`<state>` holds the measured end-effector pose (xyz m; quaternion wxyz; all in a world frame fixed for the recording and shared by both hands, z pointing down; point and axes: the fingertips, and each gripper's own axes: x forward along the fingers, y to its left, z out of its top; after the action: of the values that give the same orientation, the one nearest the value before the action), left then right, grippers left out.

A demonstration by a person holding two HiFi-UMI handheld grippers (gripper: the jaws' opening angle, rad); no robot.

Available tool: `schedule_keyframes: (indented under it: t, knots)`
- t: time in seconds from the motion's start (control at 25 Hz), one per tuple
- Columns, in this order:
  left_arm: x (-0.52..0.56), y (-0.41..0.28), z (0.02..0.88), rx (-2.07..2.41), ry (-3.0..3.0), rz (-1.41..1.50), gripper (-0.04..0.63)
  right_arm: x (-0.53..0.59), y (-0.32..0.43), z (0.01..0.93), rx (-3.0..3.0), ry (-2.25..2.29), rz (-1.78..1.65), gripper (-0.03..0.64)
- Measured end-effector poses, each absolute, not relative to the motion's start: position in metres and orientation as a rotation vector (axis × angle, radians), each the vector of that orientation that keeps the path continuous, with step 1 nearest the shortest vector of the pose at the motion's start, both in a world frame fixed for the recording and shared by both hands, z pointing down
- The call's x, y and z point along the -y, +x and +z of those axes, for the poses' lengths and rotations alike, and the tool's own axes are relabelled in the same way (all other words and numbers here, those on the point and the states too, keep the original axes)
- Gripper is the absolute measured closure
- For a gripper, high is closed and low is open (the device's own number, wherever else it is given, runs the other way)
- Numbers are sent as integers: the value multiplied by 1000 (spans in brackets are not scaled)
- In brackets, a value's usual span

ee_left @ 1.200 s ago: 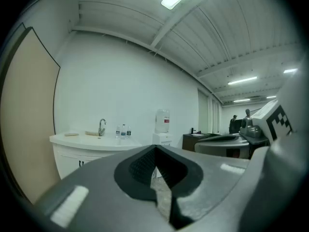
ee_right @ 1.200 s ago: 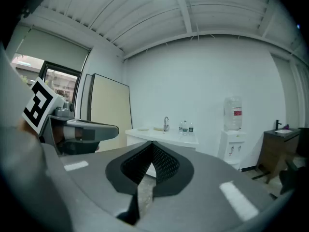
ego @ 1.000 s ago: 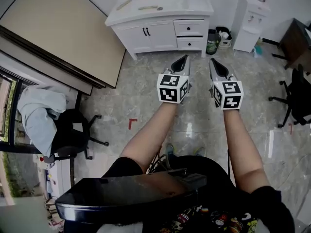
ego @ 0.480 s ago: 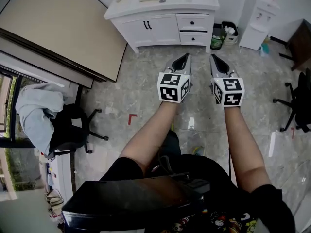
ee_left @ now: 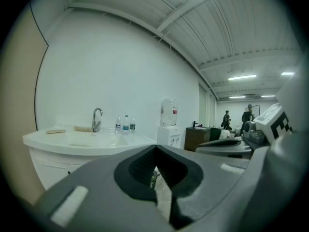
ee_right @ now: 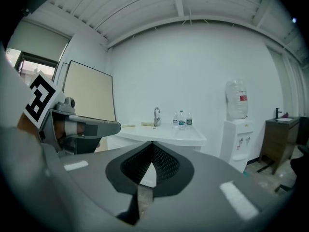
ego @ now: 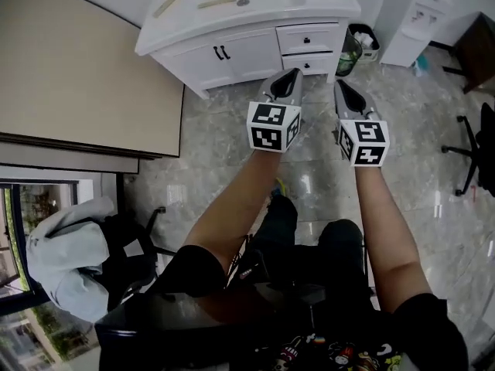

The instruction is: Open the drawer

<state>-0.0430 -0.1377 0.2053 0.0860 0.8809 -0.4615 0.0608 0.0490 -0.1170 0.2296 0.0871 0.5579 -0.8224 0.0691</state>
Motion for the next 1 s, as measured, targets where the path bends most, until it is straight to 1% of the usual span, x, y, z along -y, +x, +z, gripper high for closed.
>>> schedule_keyframes:
  t: [0.2,0.36,0.68,0.76,1.0]
  knots:
    - [213,-55,242,1321,2625,194,595,196,31,263,2410,1664,209,594]
    - [271,-50,292,1349,2618,152,595,268,30,326,2413,1650,183,594]
    - [393,-23,463,1436,2644,112,595,414,38,500,2448,1688,103,593]
    - [416,-22,499,1456,2651,104,595,443,36,538,2455,1699,84,552]
    - [454,-21,579,1499,2666,72,595,512,38,623,2440,1754,51,499]
